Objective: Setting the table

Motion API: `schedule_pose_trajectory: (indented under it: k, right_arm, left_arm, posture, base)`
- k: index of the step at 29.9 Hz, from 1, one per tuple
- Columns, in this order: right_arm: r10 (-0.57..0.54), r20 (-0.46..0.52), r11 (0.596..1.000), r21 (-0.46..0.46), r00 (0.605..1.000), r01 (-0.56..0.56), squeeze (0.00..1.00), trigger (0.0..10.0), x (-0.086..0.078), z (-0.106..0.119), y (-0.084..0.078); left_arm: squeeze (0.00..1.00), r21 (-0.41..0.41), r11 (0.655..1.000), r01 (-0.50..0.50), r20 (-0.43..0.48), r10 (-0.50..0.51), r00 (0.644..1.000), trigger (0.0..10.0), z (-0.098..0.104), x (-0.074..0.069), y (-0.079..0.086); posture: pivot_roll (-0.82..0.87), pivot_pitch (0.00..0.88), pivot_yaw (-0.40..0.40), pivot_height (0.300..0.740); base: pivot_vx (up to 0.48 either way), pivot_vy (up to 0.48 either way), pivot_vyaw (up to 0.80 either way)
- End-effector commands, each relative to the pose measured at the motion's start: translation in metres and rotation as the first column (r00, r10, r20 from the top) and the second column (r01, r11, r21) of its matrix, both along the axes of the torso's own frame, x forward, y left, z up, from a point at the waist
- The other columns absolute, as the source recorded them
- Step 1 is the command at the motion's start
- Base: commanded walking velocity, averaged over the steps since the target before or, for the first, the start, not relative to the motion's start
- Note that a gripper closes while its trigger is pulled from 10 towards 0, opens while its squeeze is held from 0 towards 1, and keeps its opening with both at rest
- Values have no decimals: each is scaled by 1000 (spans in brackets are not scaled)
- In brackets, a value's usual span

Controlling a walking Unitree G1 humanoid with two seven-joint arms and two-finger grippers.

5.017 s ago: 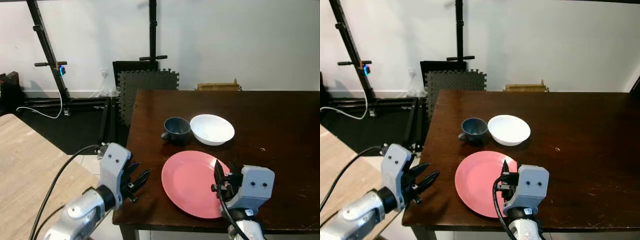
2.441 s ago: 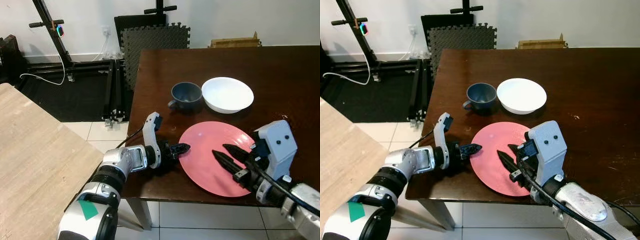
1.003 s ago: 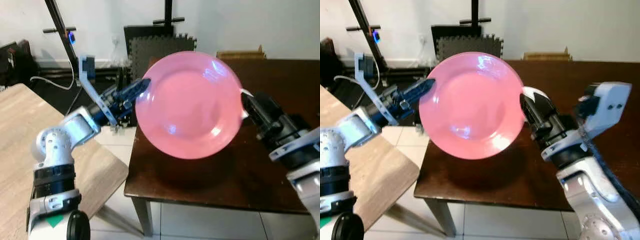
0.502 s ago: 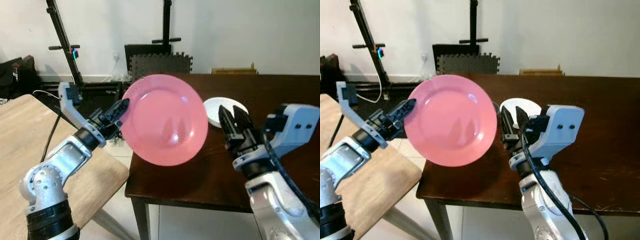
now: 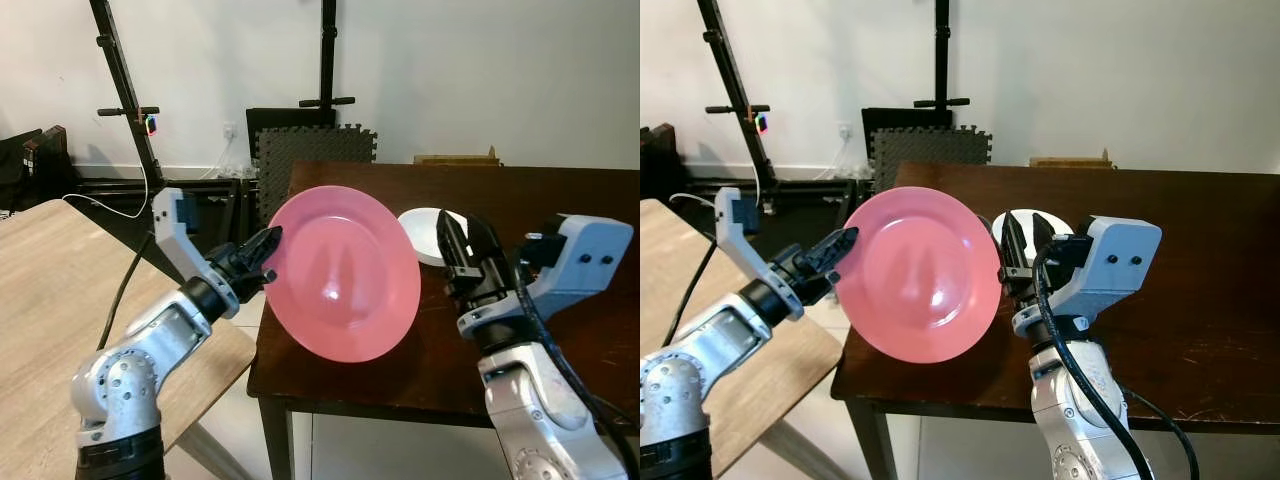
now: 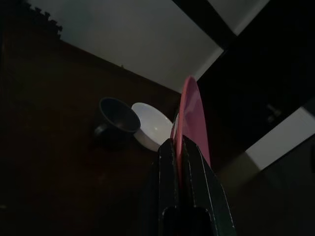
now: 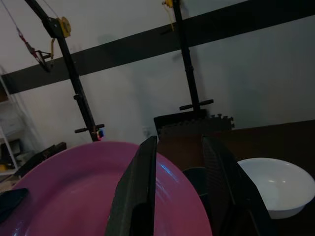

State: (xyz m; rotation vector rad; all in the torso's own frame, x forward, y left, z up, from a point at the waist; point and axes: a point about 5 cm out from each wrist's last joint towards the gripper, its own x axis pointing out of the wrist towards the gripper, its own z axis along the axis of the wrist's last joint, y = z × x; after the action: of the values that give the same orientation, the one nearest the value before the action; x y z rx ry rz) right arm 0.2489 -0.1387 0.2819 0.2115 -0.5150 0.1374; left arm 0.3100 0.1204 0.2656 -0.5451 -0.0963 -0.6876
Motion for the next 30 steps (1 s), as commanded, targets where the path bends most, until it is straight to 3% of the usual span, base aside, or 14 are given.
schedule_pose_trajectory:
  k: [1,30]
  right_arm:
    - [-9,-10,1000,-2,1000,9,0,10000,1,-4,0]
    - [-16,-3,1000,-25,1000,16,0,10000,5,-9,2]
  left_arm:
    - [0,36,999,-1,17,1,1000,10000,-3,-1,-2]
    - [0,38,999,-31,44,29,999,10000,-5,-5,-2]
  posture:
    - [-19,42,79,740]
    - [-11,34,76,740]
  base:
    - [0,0,0]
    - [0,0,0]
